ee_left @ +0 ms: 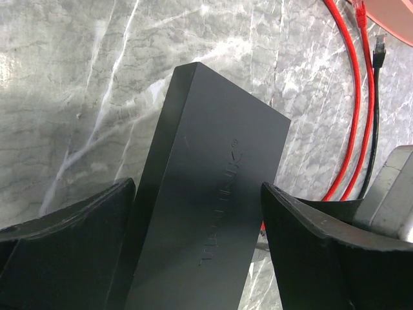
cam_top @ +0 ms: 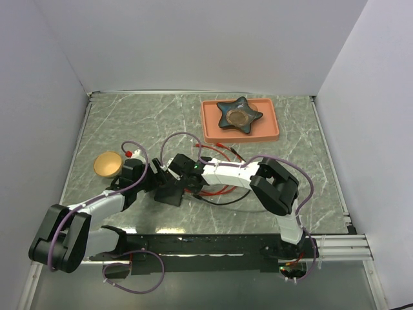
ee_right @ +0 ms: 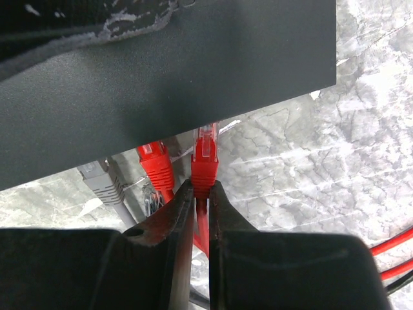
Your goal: Insert the plug into the switch port
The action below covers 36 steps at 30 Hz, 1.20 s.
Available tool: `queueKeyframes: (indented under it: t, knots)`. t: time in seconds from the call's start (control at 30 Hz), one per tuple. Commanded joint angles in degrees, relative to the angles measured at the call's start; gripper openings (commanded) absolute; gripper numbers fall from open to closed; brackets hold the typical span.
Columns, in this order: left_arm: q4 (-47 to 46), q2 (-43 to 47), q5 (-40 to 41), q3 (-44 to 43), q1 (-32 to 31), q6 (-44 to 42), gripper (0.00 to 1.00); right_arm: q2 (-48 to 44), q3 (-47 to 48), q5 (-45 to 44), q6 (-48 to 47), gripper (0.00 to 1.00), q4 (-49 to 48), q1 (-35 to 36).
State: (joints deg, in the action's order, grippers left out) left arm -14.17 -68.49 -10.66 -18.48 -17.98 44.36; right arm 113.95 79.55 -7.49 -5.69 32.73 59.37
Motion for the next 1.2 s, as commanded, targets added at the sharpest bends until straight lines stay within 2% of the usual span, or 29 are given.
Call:
queueKeyframes:
  t: [0.0, 0.57, 1.17]
  knots:
    - [0.0, 0.5, -1.6, -0.7, -0.4, -1.3, 0.86, 0.7, 1.0, 1.4, -1.9, 0.0, 0.1, 0.6]
    - [-5.6, -0.2, -4.2, 1.0, -0.4, -2.0, 0.85, 3.8, 5.4, 5.8, -4.9, 0.0, 2.2, 0.6]
    - [-7.2, -4.6, -7.8, 0.3, -0.4, -1.6, 0.8, -2.1, -5.0, 8.6, -5.6, 0.0, -17.1, 0.5]
